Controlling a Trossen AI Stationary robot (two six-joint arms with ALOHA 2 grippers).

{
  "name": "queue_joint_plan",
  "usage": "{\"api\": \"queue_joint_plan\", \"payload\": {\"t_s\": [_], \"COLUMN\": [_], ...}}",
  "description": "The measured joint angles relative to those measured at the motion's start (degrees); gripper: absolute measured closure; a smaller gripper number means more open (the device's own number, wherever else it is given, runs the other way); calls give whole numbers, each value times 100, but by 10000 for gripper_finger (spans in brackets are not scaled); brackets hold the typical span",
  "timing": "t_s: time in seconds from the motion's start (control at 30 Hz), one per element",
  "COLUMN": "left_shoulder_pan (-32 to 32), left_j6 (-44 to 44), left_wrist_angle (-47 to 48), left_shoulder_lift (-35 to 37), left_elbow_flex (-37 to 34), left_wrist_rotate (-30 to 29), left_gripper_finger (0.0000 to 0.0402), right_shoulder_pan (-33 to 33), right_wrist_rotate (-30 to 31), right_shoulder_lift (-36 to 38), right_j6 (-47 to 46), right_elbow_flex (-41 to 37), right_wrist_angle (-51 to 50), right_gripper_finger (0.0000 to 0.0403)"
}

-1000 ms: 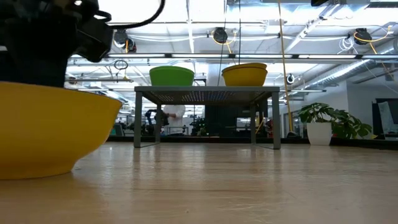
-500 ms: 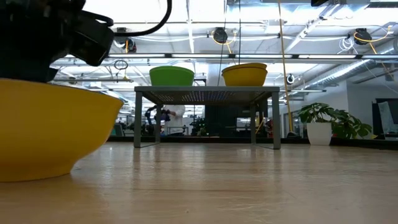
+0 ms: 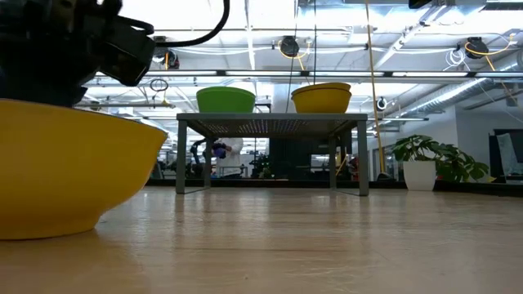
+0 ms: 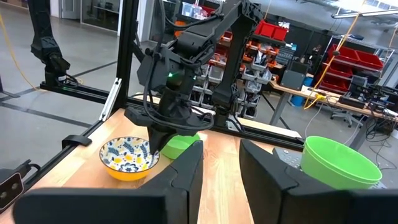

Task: Pick & Place Mini bowls
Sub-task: Stack the white patterned bowl on top of the white patterned bowls on the shelf

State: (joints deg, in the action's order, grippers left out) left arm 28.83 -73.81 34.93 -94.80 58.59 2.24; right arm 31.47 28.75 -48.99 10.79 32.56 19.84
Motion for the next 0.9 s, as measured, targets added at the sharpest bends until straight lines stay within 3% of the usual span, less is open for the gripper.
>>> {"api": "queue_joint_plan", "payload": {"t_s": [0.3, 0.53, 0.9], "left_shoulder_pan": [-115, -178, -187], "left_j6": [-13, 514, 1447], "left_wrist_angle": [-19, -64, -372], "left_shoulder_lift": [2, 13, 9], "left_elbow_flex": [0, 9, 26], "left_wrist_rotate": [85, -27, -1281], "left_gripper_finger": [376, 392, 393], "right_shoulder_pan": [-1, -1, 1], "right_wrist_rotate": [0, 0, 0], "right_shoulder_lift": [0, 0, 0], "right_j6": [-16, -53, -259], "right_elbow_flex": [0, 0, 0], "right_wrist_angle": [-101, -101, -206], "right_gripper_finger": [312, 312, 312]}}
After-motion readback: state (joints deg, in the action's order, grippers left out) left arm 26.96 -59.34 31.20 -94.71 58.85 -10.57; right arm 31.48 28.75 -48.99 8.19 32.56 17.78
